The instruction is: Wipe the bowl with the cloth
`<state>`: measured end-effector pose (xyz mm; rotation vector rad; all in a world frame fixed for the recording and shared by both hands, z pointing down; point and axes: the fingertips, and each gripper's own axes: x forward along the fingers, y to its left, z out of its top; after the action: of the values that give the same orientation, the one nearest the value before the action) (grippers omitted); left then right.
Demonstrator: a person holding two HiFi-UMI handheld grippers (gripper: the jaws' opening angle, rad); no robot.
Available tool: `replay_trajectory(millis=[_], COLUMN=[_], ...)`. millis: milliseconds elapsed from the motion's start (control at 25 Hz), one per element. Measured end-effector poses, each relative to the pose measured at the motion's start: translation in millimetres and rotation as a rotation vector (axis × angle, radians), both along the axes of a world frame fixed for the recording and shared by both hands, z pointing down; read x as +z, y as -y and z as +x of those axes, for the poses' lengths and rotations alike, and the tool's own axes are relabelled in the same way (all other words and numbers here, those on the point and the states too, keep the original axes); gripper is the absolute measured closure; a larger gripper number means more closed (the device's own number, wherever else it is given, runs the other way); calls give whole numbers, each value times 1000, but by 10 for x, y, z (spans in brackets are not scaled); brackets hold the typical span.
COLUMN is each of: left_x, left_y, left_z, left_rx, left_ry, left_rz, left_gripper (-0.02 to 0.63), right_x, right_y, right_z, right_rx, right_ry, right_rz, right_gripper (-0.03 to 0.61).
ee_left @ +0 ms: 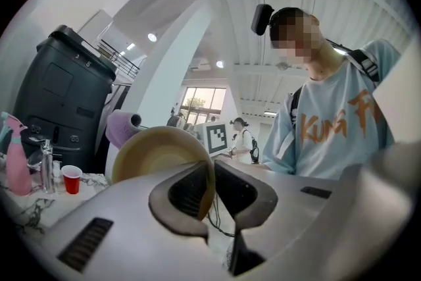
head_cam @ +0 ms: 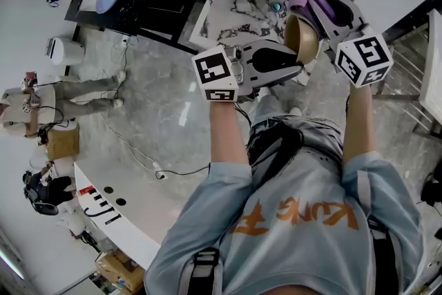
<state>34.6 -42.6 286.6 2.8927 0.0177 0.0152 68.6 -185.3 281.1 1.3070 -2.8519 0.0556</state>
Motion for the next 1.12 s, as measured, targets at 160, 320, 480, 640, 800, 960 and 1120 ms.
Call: replay_trajectory(millis=[160, 320, 480, 640, 800, 960, 1120], left_x=[-68, -85, -170, -307, -441, -505, -558], left_y=[-59, -33, -37, -27, 49, 105, 223], left_z=[-36, -57, -113, -186, -244, -308, -399], left_rx=[35, 12, -3, -25, -80, -127, -210], left_ry=[-54, -74, -131, -207, -259, -295, -360], left_rz=[6, 8, 11, 22, 48, 56, 43], left_gripper=[574, 574, 574, 574, 574, 575, 578], right_x=[137, 215, 271, 336, 396, 418, 457], right_y=[-14, -19, -41, -73, -138, -191, -244], right_z=[-17, -20, -48, -129, -229, -324, -384], right_rx=[-26, -44, -65, -90, -130, -167, -206], right_ry=[-32, -32, -24, -41, -67, -69, -73], right_rz=[-19, -38, -57, -70, -79, -89, -95], right_gripper=[466, 466, 466, 466, 466, 467, 467])
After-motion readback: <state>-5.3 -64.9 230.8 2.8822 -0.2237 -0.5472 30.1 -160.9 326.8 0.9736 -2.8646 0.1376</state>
